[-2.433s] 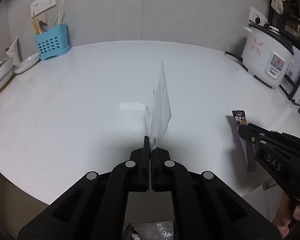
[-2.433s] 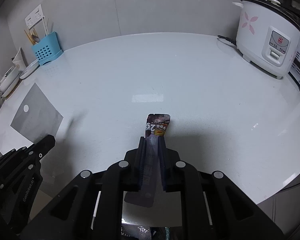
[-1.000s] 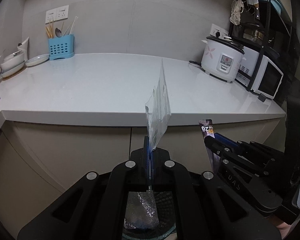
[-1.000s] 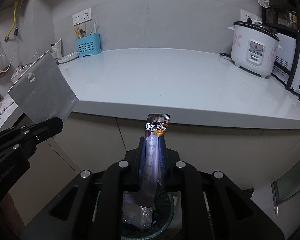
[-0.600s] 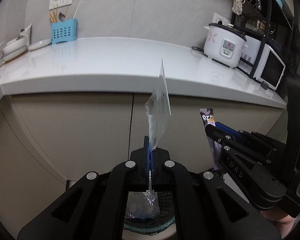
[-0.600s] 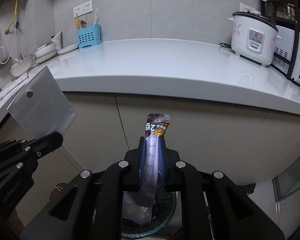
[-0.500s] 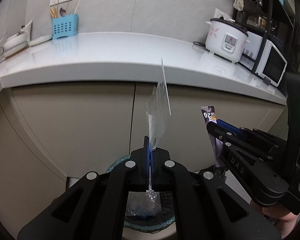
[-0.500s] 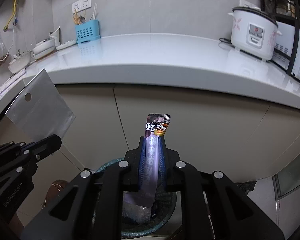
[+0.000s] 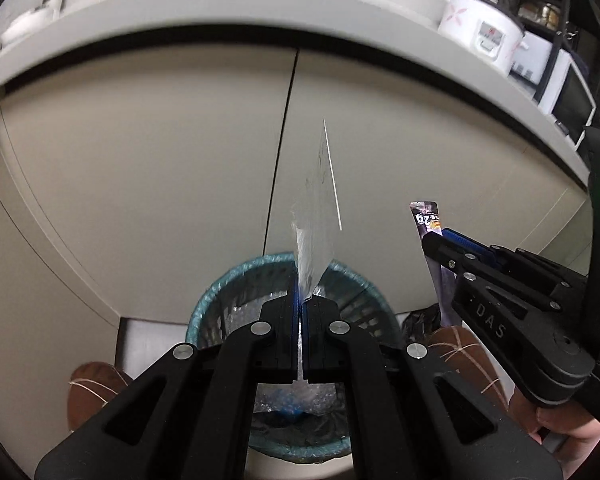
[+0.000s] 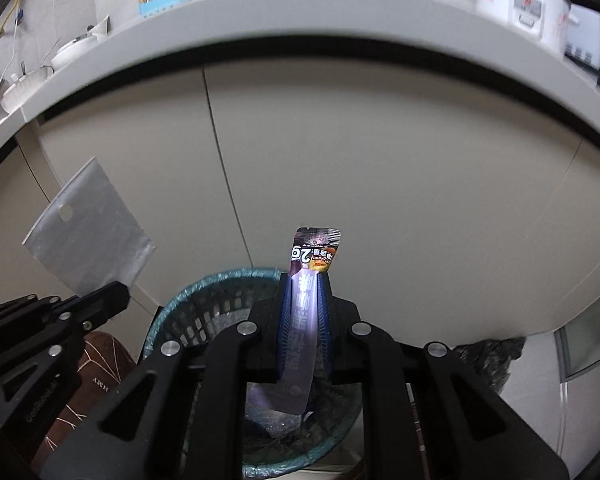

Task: Collect trash
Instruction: 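Carry the paper sheet and purple wrapper down over the trash basket, then open the right tool and the left tool, dropping both items into the basket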

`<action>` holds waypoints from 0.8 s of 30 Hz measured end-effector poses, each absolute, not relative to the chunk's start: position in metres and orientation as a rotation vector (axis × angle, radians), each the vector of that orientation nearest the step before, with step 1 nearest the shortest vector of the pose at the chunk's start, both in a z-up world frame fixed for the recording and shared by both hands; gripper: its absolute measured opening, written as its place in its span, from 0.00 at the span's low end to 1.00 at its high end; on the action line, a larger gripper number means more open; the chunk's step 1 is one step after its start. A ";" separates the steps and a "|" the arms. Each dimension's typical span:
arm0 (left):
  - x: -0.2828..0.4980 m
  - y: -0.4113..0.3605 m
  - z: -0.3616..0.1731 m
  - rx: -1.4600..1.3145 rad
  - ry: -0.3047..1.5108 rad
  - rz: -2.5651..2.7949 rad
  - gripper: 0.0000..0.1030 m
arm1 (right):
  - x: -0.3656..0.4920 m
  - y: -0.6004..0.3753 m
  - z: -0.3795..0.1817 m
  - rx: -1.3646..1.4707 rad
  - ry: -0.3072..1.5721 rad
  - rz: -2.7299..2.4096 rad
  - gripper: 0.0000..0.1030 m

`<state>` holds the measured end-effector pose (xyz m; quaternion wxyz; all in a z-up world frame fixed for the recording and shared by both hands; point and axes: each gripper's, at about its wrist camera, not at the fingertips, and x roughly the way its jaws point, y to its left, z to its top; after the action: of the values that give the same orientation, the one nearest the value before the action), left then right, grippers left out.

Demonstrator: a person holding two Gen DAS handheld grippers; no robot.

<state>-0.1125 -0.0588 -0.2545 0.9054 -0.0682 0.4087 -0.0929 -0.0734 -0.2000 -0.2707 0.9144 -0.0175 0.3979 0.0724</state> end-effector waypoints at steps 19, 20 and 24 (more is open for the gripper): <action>-0.100 -0.051 -0.303 -0.149 0.943 -0.180 0.00 | -0.059 -0.186 -0.332 -0.067 0.954 0.182 0.26; -0.099 -0.053 -0.303 -0.149 0.944 -0.180 0.00 | -0.059 -0.187 -0.332 -0.064 0.951 0.184 0.30; -0.096 -0.054 -0.308 -0.149 0.958 -0.181 0.00 | -0.063 -0.192 -0.326 -0.059 0.929 0.176 0.60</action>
<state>-0.0963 -0.0536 -0.3078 0.8807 -0.0716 0.4600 -0.0870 -0.0632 -0.1918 -0.3262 0.8900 -0.0283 0.4472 0.0846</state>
